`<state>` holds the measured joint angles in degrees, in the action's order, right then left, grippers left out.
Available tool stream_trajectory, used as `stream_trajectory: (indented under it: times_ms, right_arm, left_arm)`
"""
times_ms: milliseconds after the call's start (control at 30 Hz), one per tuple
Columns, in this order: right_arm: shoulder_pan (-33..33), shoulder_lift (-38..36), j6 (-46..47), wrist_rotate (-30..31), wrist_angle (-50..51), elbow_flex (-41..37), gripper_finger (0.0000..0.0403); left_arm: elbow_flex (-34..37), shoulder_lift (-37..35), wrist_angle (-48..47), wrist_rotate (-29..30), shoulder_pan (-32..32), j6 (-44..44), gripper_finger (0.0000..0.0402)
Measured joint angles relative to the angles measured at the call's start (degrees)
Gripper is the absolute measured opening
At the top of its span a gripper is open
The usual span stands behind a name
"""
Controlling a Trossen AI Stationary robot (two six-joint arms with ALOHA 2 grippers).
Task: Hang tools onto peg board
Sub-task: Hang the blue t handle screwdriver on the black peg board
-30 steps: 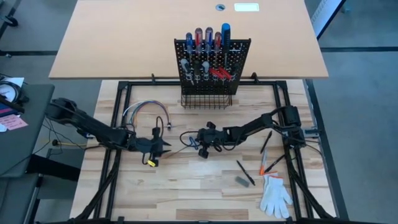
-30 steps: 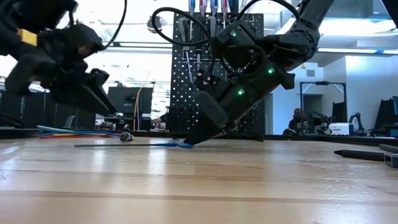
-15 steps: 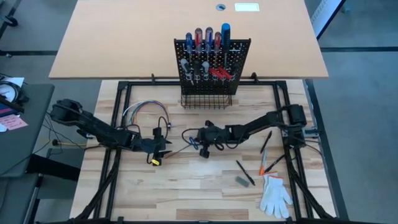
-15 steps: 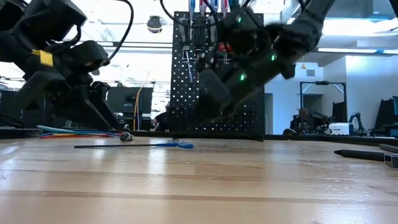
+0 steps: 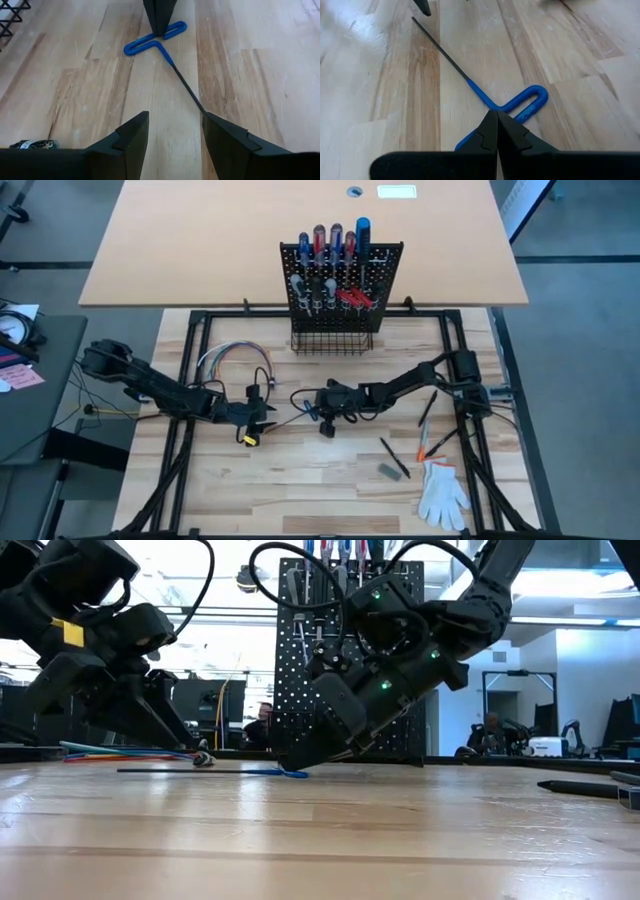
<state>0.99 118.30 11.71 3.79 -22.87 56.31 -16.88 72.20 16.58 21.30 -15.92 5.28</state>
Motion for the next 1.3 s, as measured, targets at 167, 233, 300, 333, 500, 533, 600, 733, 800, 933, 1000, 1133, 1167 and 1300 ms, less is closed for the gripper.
stream_trajectory:
  times_ms: [167, 233, 300, 333, 500, 533, 600, 733, 800, 933, 1000, 1133, 1167, 1300]
  right_arm:
    - [0.00, -0.02, 0.40, 0.07, 1.33, 0.02, 0.0006]
    - [0.00, -0.02, 0.46, 0.08, 1.41, 0.02, 0.0006]
    - [0.00, -0.02, 0.46, 0.15, 1.61, 0.02, 0.0006]
    - [0.00, -0.02, 0.46, 0.17, 1.75, 0.02, 0.0006]
    - [0.00, -0.09, 0.43, 0.27, 2.80, -0.02, 0.0006]
    - [0.00, -0.07, 0.43, 0.29, 2.78, -0.02, 0.0006]
    - [0.00, -0.07, 0.43, 0.33, 2.77, -0.03, 0.0006]
    - [0.00, -0.02, 0.41, 0.35, 2.64, -0.09, 0.0006]
    - [0.00, 0.00, 0.41, 0.35, 2.64, -0.09, 0.0006]
    - [0.00, 0.00, 0.30, 0.33, 2.58, -0.11, 0.0006]
    - [0.00, 0.00, 0.30, 0.34, 2.56, -0.12, 0.0006]
    - [0.00, 0.00, 0.21, 0.33, 2.53, -0.17, 0.0006]
    - [0.00, 0.00, 0.00, 0.33, 2.51, -0.17, 0.0006]
    - [0.15, 0.00, -0.22, 0.42, 2.51, -0.17, 0.0006]
  left_arm:
    - [0.02, 0.00, 1.88, -1.89, 0.00, 0.10, 0.0182]
    - [0.02, 0.00, 3.84, -4.19, -0.01, -0.05, 0.0182]
    - [0.01, 0.00, 5.30, -5.78, -0.02, -0.09, 0.0182]
    - [0.00, 0.00, 5.85, -5.99, -0.02, -0.09, 0.0182]
    - [0.01, 0.10, 6.89, -6.01, 0.05, 0.42, 0.0182]
    - [0.00, 0.42, 6.76, -6.06, 0.20, 1.49, 0.0182]
    - [0.00, 1.51, 6.20, -7.02, 0.78, 4.59, 0.0182]
    - [-0.22, 5.57, 6.27, -12.81, 2.91, 9.23, 0.0182]
    - [-1.21, 8.74, 5.71, -14.36, 3.64, 10.40, 0.0180]
    - [-5.08, 14.96, 4.01, -14.80, 3.82, 10.35, 0.0165]
    - [-7.50, 17.11, 1.39, -14.31, 3.80, 10.34, 0.0150]
    - [-11.73, 18.60, -7.87, -13.47, 3.83, 10.33, 0.0097]
    - [-12.43, 18.60, -9.60, -12.92, 3.83, 10.37, 0.0080]
    - [-13.33, 18.58, -12.26, -11.54, 3.82, 10.67, 0.0013]
